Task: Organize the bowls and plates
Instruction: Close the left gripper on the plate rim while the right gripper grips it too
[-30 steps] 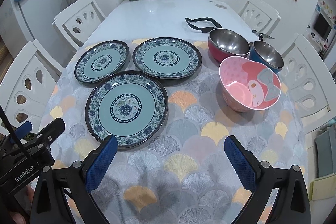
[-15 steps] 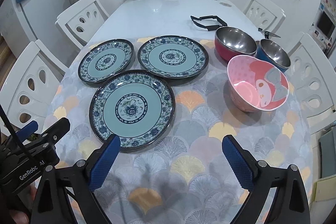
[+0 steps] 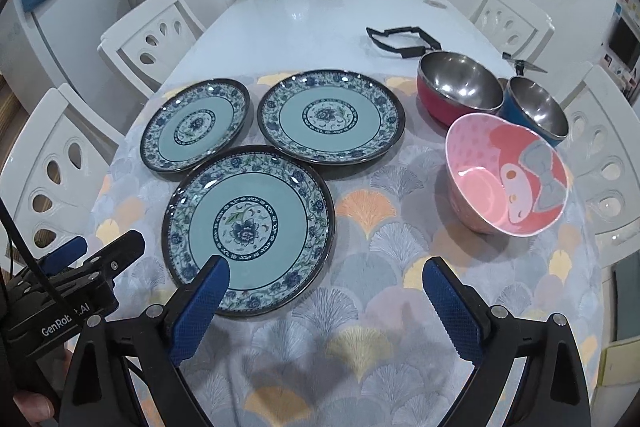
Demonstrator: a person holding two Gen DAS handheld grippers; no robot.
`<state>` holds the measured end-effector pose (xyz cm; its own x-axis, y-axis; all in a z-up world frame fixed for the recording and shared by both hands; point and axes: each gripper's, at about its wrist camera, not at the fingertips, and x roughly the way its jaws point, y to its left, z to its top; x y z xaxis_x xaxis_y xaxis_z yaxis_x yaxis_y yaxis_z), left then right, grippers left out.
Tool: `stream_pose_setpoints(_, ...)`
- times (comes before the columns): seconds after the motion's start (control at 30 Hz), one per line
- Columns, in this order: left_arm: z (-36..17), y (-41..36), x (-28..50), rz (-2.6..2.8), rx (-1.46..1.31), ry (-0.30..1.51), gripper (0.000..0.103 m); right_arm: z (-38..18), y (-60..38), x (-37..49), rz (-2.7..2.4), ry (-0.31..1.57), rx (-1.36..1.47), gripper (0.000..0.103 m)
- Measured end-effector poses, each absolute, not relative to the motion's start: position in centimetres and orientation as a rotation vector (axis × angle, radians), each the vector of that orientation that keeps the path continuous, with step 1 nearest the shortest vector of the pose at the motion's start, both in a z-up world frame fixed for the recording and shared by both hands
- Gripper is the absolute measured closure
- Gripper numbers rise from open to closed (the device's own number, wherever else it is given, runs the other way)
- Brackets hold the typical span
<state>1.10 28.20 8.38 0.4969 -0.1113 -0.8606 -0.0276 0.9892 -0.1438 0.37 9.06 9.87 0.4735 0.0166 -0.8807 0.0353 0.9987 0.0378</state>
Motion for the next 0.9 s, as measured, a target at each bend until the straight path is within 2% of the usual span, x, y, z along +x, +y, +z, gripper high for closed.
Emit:
stream_pose_setpoints(0.4,5.3,28.4,3.7,-0.047,-0.158,1.139,0.006,5.6,8.2,4.3,0.008,1.22,0.081,0.017)
stream_pose_setpoints(0.5,4.6,28.3,4.4,-0.058,-0.159,1.159,0.012,4.8,8.0,5.2,0.019,1.243,0.088,0.021)
stream_pose_setpoints(0.67,3.4,28.4,5.3,-0.086,-0.179,1.19,0.016,3.9,7.9,6.2,0.03,1.263,0.086,0.027)
stream_pose_setpoints(0.73,2.9,28.5,5.6,-0.094,-0.187,1.207,0.02,3.6,7.8,6.6,0.031,1.271,0.092,0.032)
stream_pose_setpoints(0.9,2.3,28.6,6.0,-0.108,-0.186,1.222,0.027,2.9,7.6,7.1,0.034,1.289,0.114,0.036)
